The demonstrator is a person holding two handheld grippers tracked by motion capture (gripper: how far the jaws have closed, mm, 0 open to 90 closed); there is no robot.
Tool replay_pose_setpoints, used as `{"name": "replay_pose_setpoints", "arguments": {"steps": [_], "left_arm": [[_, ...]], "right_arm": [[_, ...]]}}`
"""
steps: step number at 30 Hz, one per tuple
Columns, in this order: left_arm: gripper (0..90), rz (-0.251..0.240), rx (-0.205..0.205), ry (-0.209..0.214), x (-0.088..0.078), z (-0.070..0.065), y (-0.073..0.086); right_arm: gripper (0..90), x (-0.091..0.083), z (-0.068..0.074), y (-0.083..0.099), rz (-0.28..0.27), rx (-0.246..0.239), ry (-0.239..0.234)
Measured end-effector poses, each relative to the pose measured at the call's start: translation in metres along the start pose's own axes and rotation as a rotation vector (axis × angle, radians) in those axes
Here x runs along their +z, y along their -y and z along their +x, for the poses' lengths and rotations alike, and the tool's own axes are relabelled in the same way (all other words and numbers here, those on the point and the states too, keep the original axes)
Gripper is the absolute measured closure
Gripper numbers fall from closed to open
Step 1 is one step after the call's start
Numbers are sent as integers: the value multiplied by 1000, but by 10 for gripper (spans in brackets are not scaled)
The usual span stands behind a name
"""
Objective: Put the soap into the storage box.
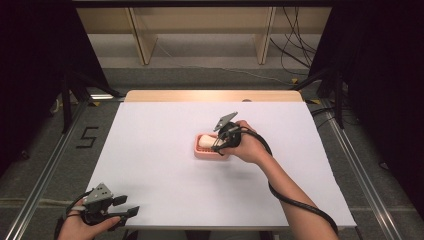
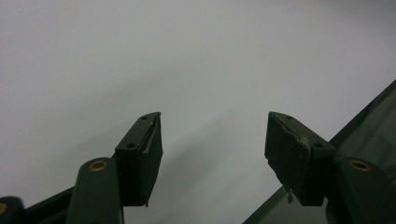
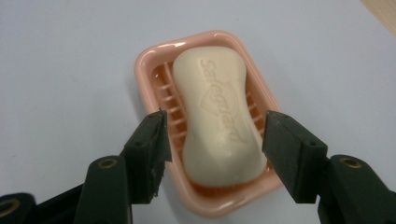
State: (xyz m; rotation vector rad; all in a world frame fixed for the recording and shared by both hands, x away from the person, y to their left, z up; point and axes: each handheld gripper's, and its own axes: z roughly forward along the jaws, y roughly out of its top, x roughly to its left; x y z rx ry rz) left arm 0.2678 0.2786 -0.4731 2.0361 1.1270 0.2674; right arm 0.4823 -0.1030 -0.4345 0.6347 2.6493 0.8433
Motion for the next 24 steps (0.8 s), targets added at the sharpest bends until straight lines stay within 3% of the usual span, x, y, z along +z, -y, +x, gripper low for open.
{"name": "replay_pose_setpoints", "arguments": {"steps": [1, 7, 8, 12, 19, 21, 22, 24], "left_arm": [[363, 4, 13, -15, 0, 1, 0], [363, 3, 6, 3, 1, 0, 0], [363, 5, 9, 4, 2, 0, -1], [363, 7, 10, 7, 4, -1, -1], [363, 10, 16, 14, 7, -1, -4], [363, 19, 32, 18, 7, 0, -5], [363, 18, 17, 19, 8, -1, -5], [363, 16, 25, 0, 9, -1, -6]], "right_arm": [[428, -5, 2, 2, 8, 22, -11], [469, -24, 7, 20, -26, 56, -14], [476, -28, 9, 23, -21, 89, -15], [492, -36, 10, 35, -35, 94, -6], [509, -56, 23, 57, -13, 175, 23], [511, -62, 26, 65, -11, 173, 34], [512, -66, 28, 69, -17, 171, 32], [512, -72, 34, 79, -24, 201, 41]]}}
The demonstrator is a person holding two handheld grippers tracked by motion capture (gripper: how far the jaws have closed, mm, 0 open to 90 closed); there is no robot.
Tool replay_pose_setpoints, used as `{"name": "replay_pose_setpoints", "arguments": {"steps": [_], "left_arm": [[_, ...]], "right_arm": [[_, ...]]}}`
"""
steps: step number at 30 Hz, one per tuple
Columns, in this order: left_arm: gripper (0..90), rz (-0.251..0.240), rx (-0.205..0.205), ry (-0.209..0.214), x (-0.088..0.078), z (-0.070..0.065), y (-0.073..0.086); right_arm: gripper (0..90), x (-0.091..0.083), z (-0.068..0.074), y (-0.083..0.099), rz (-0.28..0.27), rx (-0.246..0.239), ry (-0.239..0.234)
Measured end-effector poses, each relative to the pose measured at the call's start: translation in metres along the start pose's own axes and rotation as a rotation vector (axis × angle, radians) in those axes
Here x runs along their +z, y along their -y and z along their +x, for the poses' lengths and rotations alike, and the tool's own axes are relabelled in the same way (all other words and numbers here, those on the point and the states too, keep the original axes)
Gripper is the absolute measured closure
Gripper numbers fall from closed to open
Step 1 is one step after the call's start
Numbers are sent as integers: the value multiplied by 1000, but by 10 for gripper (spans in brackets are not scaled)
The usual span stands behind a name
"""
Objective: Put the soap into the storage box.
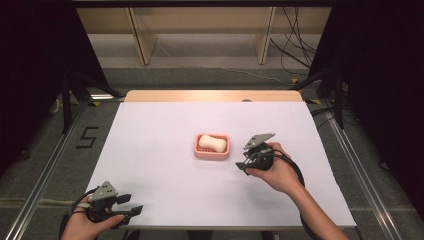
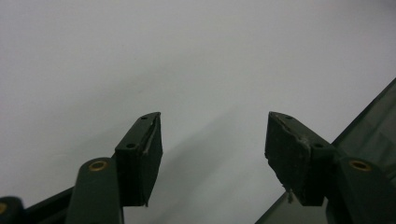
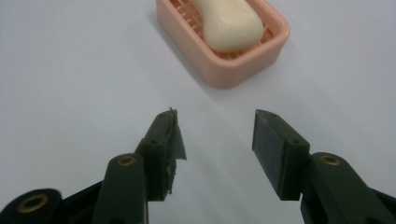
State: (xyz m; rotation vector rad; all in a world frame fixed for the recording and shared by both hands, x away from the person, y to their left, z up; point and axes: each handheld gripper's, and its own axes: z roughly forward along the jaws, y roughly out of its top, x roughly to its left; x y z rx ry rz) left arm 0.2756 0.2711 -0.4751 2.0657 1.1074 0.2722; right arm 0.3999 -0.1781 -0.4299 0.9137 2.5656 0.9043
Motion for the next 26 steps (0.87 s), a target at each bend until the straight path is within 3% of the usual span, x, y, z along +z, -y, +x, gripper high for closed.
{"name": "replay_pose_setpoints", "arguments": {"steps": [1, 2, 6, 11, 12, 13, 16, 19, 23, 24, 25, 26], "left_arm": [[363, -2, 2, 15, 0, 0, 0], [363, -4, 3, 23, 1, 0, -1], [363, 1, 3, 24, 3, 0, -2], [363, 12, -7, 15, 5, 0, -2], [363, 23, 13, 21, 4, 2, -2], [363, 12, -4, 22, 6, 1, -2], [363, 21, -4, 10, 7, 3, -2], [363, 18, 9, 24, 7, 3, -3], [363, 8, -4, 27, 8, 2, -3], [363, 6, -5, 30, 8, 2, -3], [363, 6, -6, 30, 8, 2, -3], [362, 6, -6, 30, 8, 2, -3]], "right_arm": [[512, 0, 0, 0, 0, 0, 0], [511, -7, 1, 12, -18, -24, 6], [503, -21, 9, 33, 3, 34, 29], [492, -30, 13, 61, -19, 35, 33], [490, -30, 15, 66, -31, 42, 42], [488, -31, 17, 72, -39, 71, 51], [489, -37, 21, 85, -32, 124, 55], [490, -42, 21, 91, -50, 155, 65], [493, -43, 16, 93, -86, 173, 82], [493, -44, 18, 93, -79, 197, 76], [495, -42, 15, 94, -80, 163, 82], [495, -41, 17, 94, -75, 181, 76]]}}
